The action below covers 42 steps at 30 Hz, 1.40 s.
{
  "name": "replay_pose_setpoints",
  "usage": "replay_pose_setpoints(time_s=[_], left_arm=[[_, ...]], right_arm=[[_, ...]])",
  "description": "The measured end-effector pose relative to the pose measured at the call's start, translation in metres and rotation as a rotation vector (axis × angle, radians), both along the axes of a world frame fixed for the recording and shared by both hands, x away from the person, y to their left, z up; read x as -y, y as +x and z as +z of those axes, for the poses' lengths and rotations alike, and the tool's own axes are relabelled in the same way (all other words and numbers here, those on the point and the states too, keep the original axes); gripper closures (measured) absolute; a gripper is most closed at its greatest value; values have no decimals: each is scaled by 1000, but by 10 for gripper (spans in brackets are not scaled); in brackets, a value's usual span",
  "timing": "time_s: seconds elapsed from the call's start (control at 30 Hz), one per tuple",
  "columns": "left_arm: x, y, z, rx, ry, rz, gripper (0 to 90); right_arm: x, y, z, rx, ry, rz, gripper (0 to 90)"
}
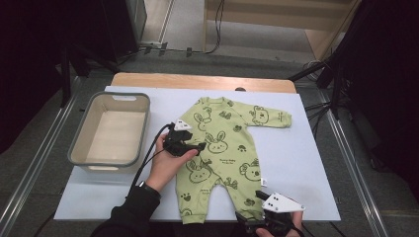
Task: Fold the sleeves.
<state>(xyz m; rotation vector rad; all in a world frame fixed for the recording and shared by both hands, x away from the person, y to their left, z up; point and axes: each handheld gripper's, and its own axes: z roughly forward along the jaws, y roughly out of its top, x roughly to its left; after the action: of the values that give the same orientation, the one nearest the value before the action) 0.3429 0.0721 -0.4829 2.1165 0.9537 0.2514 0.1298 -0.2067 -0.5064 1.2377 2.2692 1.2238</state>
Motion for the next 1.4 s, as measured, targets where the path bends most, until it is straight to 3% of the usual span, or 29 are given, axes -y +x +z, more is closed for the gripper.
replay_pose_setpoints(time_s=[0.17,0.27,0.4,0.6,0.77,0.83,0.93,1.0,1.2,1.33,1.4], left_arm=[[3,-9,-9,34,62,14,539],[4,-8,-13,35,72,32,671],[5,-6,-15,30,74,37,831],[3,-9,-9,33,50,19,846],[4,-5,-17,-9,69,-9,834],[4,-5,-19,-15,41,-5,760],[3,-7,-16,-1,-3,2,530],[1,-9,-14,-3,-60,2,380],[-6,-20,-6,28,-153,-36,146],[-13,-31,-3,51,-216,-60,31],[-18,-37,-1,65,-229,-50,25]], right_arm=[[1,-6,-8,-18,-49,-21,217],[2,-7,-14,-44,-66,-1,435],[2,-6,-16,-59,-70,15,563],[4,-8,-12,-59,-45,12,619],[5,-7,-13,-69,-29,16,608],[7,-6,-13,-75,-19,20,567],[7,-6,-12,-62,-2,34,447],[5,-8,-8,-29,9,38,359],[7,-10,3,25,37,50,233],[12,-8,7,30,66,37,125],[15,-7,8,31,82,30,91]])
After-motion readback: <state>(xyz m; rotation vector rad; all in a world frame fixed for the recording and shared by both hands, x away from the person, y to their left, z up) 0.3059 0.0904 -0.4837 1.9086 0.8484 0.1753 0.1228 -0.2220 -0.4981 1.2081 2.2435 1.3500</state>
